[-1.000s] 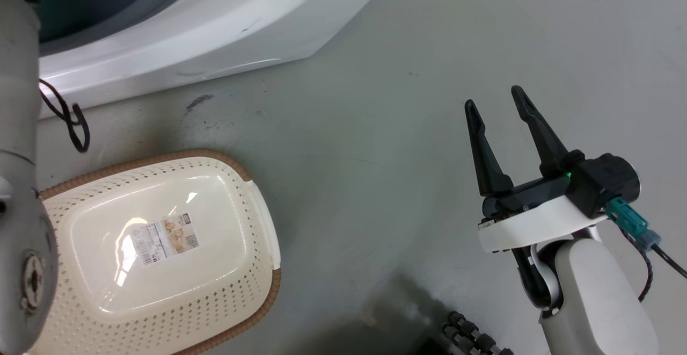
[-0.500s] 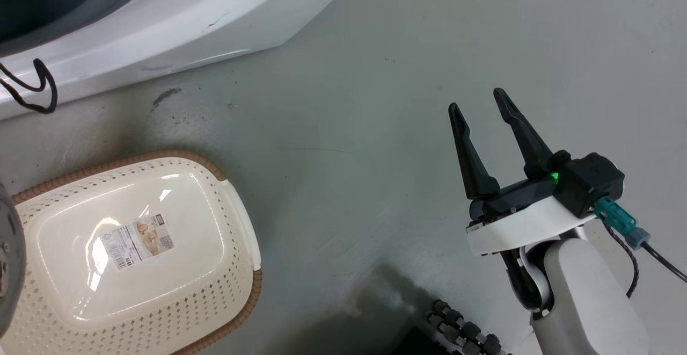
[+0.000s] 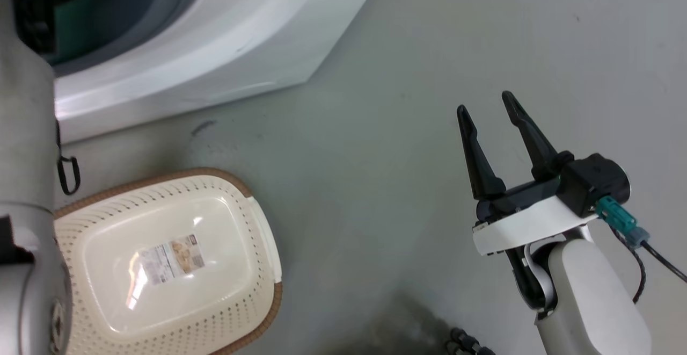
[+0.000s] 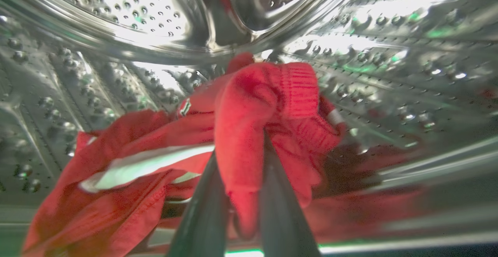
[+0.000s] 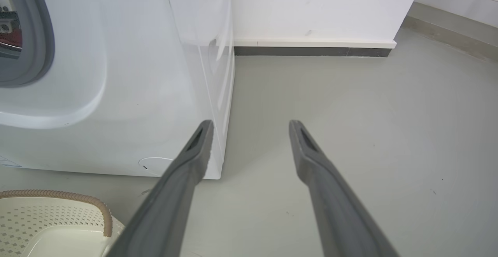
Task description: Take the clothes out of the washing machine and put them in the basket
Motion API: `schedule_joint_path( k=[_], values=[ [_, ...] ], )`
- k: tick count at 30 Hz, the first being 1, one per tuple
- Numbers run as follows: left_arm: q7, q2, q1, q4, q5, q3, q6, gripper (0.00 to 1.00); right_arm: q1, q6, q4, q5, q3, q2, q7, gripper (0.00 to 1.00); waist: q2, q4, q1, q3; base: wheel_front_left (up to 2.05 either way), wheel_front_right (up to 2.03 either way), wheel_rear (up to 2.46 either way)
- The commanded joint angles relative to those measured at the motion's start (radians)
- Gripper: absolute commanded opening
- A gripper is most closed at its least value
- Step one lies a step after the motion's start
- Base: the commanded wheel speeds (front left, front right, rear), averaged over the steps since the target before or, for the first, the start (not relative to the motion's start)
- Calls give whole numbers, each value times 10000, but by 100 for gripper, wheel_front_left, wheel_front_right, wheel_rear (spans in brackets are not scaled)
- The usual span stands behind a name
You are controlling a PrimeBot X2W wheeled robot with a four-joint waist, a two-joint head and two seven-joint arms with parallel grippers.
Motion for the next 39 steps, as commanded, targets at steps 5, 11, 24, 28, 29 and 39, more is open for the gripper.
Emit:
schedule_joint_path(
  k=[5, 11, 24, 28, 29, 39],
  values=[
    [-1567, -211, 1202, -158, -276, 125, -77, 0, 424, -7, 149, -253, -159, 3, -21, 100, -1, 469, 0, -1258, 0, 0, 0],
    [-3114, -647, 2360, -270, -754, 310, -212, 0, 899, -7, 304, -521, -399, 3, -21, 100, -1, 835, 0, -2239, 0, 0, 0],
    [-3821, -1449, 6250, -3469, -1234, 738, -637, 0, 2233, -7, 182, -884, -819, 3, 447, 100, -1, 1785, 0, -4616, 0, 0, 0],
    [-3812, -1765, 7495, -4736, -1113, 669, -620, 0, 2618, -7, -9, -1005, -939, 4, 689, 100, -1, 2108, 0, -5165, 0, 0, 0],
    [-3811, -1857, 7818, -5070, -1097, 634, -578, 0, 2722, -7, -69, -1043, -951, 6, 761, 100, -1, 2188, 0, -5286, 0, 0, 0],
    [-3480, -2376, 10975, -8230, -1089, 263, -137, 0, 3424, -7, -655, -1177, -1039, 6, 1287, 100, -1, 2903, 0, -5998, 0, 0, 0]
  ],
)
